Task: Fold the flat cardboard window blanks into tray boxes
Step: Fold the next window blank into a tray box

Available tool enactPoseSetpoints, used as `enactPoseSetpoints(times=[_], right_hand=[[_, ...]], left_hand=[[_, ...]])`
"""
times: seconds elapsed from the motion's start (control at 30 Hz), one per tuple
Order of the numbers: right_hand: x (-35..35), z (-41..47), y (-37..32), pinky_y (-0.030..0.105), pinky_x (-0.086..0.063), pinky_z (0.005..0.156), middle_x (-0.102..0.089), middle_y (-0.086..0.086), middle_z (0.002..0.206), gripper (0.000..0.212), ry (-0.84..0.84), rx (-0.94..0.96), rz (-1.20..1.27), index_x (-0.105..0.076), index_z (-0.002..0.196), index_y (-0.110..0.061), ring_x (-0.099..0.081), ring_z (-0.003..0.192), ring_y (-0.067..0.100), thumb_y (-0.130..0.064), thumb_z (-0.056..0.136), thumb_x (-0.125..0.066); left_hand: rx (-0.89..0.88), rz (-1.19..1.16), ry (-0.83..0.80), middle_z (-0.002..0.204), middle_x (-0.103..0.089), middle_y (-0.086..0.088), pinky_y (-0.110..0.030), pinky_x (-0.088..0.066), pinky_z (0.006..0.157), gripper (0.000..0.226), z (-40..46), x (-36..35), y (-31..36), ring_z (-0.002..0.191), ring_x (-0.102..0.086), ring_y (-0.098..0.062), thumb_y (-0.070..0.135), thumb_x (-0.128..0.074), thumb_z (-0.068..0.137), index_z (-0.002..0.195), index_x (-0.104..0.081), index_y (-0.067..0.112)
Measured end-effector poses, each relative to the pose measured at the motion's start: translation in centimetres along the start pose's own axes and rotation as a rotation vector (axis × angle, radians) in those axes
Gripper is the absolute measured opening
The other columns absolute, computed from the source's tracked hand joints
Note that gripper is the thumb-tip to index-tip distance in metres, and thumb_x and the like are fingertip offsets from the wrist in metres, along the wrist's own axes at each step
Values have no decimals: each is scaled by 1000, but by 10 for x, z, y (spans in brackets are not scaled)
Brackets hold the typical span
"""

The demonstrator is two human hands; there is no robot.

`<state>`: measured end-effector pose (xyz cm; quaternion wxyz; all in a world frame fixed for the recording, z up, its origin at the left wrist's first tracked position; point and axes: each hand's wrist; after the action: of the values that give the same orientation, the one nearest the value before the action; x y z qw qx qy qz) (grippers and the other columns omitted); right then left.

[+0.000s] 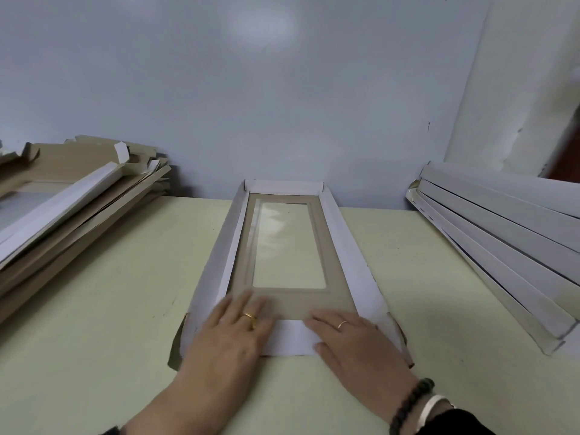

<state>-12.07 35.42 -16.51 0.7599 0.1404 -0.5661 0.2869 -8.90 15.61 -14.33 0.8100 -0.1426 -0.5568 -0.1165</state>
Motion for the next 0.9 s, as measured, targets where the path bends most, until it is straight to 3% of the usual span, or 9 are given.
enactPoseSetpoints(times=[0.1, 0.17, 0.27, 0.4, 0.5, 0.63, 0.7, 0.77, 0.9], right_hand=[[2, 4, 3, 13, -21, 107, -28, -23, 144, 47, -127, 30, 76, -41, 137, -33, -26, 132, -8, -47, 92, -43], [-2, 1, 15, 13, 3, 111, 1, -30, 144, 52, -193, 52, 143, -17, 145, -37, 2, 136, -11, -48, 96, -33], [1, -6, 31, 5, 0, 108, -9, -34, 140, 53, -171, -1, 209, -26, 142, -38, -6, 134, -14, -46, 93, -44], [12, -11, 39, -3, -13, 97, -34, -41, 126, 45, -84, -70, 272, -52, 123, -44, -30, 119, -22, -49, 80, -63], [13, -11, 39, 11, -31, 99, -51, -29, 116, 31, -39, -82, 298, -64, 113, -32, -46, 111, -8, -39, 82, -66], [11, -10, 31, 27, -48, 77, -61, -10, 88, 17, 64, -79, 158, -70, 91, -16, -56, 87, 10, -25, 92, -56], [13, -7, 25, 24, -49, 60, -60, -6, 73, 8, 138, -73, 50, -68, 77, -15, -60, 73, 14, -17, 84, -67], [15, -1, 20, 20, -44, 45, -59, -7, 62, 16, 199, -59, -20, -67, 68, -17, -59, 58, 12, -10, 67, -81], [12, 12, 18, 15, -39, 41, -55, -4, 49, 30, 224, -67, -140, -66, 60, -18, -54, 44, 15, -4, 47, -88]], left_hand=[[-35, -209, -197, 119, -63, 11, -17, -50, 84, 40, 2, -6, 15, 109, -60, -3, 33, -39, 84, 108, -69, 29], [-51, -319, -196, 147, -18, 21, -13, -20, 109, 48, 5, -16, 9, 135, -18, 6, 47, -37, 95, 140, -35, 32], [2, -418, -262, 138, 11, 32, -11, 6, 109, 56, 2, -22, -8, 130, 16, 12, 49, -36, 95, 144, -12, 40], [120, -543, -194, 140, -19, 33, 0, -5, 102, 48, -5, -20, -25, 132, -10, 15, 39, -52, 92, 137, -36, 37], [192, -566, -189, 132, -27, 36, 2, -16, 96, 37, -9, -17, -31, 122, -23, 20, 40, -52, 92, 129, -48, 40], [222, -459, -88, 118, -47, 29, -14, -37, 92, 30, -5, -11, -29, 111, -43, 9, 44, -36, 95, 109, -60, 36], [215, -301, -24, 99, -55, 16, -22, -44, 70, 35, 1, -7, -23, 95, -53, -3, 40, -29, 99, 94, -61, 26], [180, -179, 1, 70, -55, 8, -18, -28, 45, 38, 6, -2, -17, 65, -57, -11, 32, -33, 94, 69, -58, 20], [146, -111, 51, 57, -53, 5, -21, -42, 49, 35, 12, -4, -3, 53, -56, -15, 37, -33, 83, 61, -55, 21]])
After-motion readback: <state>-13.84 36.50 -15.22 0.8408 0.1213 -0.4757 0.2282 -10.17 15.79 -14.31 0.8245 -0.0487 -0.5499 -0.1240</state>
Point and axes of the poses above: each hand's wrist, its own z-axis towards the middle knuckle, its own x-axis out of the back of the hand, y = z × x
